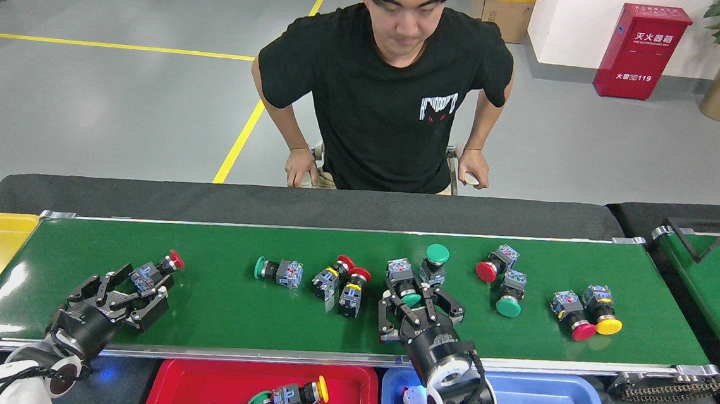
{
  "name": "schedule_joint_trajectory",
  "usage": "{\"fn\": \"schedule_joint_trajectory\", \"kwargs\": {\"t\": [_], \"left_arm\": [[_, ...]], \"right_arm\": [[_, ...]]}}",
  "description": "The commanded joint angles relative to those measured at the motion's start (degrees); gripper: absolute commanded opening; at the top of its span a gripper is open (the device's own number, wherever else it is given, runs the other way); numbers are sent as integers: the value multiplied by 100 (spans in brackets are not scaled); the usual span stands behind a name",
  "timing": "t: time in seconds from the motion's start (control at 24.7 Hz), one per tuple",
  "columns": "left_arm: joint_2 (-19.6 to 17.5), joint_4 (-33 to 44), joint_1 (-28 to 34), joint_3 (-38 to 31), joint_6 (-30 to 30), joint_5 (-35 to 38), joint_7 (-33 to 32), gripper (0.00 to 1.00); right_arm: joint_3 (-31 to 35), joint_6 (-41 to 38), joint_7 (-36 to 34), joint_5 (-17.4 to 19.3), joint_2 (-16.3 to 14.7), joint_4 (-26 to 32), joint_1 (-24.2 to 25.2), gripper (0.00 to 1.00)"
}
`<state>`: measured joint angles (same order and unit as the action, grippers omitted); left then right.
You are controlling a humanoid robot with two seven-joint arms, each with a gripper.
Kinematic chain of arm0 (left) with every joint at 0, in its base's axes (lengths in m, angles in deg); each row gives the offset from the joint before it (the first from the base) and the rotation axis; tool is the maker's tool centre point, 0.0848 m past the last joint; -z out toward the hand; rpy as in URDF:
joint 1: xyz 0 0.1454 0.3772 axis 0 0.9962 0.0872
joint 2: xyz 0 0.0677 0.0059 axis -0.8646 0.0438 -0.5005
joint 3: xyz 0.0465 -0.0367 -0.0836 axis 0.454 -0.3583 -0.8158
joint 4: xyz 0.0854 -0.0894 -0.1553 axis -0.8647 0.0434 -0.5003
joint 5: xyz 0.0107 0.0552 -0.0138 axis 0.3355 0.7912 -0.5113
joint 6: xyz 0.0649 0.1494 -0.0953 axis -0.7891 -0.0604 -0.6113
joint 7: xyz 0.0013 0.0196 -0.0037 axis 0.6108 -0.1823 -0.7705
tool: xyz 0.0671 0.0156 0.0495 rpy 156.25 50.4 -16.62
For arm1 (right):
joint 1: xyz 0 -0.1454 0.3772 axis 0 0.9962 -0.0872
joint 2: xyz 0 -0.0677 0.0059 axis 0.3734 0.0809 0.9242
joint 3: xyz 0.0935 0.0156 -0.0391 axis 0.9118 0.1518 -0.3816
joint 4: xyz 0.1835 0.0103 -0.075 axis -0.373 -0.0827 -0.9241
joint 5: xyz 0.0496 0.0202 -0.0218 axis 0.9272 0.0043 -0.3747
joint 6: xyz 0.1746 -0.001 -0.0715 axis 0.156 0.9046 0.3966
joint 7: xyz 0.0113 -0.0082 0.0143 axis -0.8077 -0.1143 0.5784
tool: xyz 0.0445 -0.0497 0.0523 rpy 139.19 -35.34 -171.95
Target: Pick switch part from conveyor to tray
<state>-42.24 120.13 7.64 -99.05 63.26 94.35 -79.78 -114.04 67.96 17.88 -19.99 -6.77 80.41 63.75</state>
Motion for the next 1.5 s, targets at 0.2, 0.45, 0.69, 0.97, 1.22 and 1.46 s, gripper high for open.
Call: {"fn": "schedule_joint_trajectory", "kwargs": {"t": [0.2, 0.45, 0.69, 0.97, 1.22, 1.46], "left_arm": [[55, 107, -16, 81, 87, -33, 479, 7], [11, 2110, 1266, 73, 878, -376, 435, 6], [81, 4554, 3560, 108, 878, -543, 409, 19], [1004, 5003, 4203, 125, 878, -516, 400, 100], [1329, 5047, 4194, -1192, 878, -534, 409, 100], [1408, 4959, 4220, -1896, -422, -551, 391, 100]], "right_arm": [[-890, -374, -177, -163, -105, 495, 362, 99], [-266, -348, -194, -119, -140, 512, 371, 99], [1834, 4, -651, -101, -70, 591, 819, 99], [3012, 276, -1091, -75, -132, 565, 1381, 99], [2890, 224, -1056, -40, -149, 574, 1337, 99], [1896, 267, -590, -57, -149, 583, 1223, 99]]}}
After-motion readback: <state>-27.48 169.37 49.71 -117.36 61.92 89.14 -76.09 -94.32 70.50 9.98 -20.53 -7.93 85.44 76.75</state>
